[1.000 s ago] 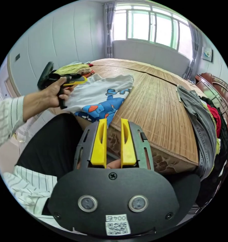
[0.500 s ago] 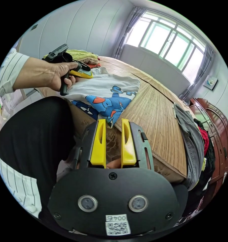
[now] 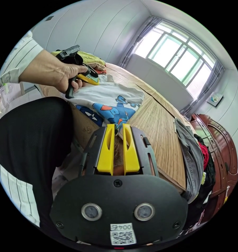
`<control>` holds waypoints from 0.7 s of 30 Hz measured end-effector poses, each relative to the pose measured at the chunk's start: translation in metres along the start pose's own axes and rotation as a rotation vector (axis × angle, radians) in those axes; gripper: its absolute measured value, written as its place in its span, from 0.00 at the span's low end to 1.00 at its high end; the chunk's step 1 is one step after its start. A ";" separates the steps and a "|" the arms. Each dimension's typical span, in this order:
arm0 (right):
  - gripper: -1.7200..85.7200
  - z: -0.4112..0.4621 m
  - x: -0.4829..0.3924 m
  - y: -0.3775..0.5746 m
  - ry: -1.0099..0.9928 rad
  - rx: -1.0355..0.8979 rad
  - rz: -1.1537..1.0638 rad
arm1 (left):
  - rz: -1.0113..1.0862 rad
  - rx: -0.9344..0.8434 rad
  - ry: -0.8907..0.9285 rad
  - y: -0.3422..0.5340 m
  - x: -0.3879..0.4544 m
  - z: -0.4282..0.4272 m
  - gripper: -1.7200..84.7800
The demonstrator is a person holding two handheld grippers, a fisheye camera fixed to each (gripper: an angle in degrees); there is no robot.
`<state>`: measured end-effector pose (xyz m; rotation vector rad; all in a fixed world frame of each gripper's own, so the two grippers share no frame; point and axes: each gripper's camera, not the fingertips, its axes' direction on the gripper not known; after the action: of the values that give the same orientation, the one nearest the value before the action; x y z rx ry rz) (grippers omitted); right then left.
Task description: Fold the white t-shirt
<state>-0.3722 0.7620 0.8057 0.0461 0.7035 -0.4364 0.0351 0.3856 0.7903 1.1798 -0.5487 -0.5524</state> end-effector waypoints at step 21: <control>0.09 0.080 0.112 0.030 -0.321 -0.115 0.100 | 0.048 0.015 -0.031 0.011 0.005 0.012 0.03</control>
<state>-0.2354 0.7329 0.7925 -0.0957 0.4066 -0.2974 0.0323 0.3768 0.8047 1.1708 -0.6067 -0.5268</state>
